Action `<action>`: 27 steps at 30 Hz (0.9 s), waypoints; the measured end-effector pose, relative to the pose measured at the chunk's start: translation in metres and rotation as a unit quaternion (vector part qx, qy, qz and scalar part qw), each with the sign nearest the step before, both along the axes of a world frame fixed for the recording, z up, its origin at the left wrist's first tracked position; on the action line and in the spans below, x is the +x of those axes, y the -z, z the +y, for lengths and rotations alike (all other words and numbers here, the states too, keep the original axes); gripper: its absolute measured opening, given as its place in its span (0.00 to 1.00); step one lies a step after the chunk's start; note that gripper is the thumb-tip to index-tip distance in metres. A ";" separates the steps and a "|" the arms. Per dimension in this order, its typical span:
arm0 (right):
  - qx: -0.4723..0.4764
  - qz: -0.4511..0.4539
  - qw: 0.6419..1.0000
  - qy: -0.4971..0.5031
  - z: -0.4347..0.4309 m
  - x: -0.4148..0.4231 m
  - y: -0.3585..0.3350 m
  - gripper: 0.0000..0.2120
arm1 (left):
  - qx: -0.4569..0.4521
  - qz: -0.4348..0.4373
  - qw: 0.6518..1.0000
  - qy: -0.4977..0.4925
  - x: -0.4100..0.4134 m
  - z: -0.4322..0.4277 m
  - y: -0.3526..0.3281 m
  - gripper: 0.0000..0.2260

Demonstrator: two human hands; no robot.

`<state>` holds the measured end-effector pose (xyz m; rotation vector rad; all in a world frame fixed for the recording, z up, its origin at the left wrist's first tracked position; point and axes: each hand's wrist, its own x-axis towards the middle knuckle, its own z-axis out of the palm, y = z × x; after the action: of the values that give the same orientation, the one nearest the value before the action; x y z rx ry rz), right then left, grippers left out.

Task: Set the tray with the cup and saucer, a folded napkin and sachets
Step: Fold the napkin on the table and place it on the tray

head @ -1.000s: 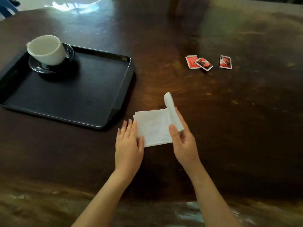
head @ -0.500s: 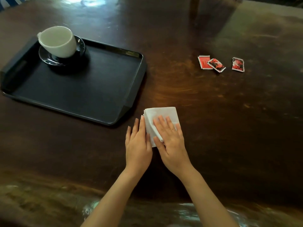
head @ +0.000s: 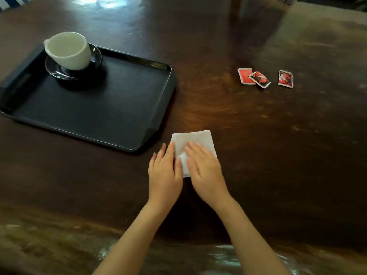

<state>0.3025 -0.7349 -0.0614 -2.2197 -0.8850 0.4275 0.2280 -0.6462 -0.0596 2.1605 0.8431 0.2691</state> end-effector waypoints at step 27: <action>-0.189 -0.179 0.955 -0.140 -0.011 0.052 0.025 0.27 | 0.204 0.090 0.969 0.103 0.023 0.007 0.027 0.24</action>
<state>0.3545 -0.7461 -0.0862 -2.5783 -1.4224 0.3508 0.2509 -0.6397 -0.0863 2.6705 0.6965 0.1507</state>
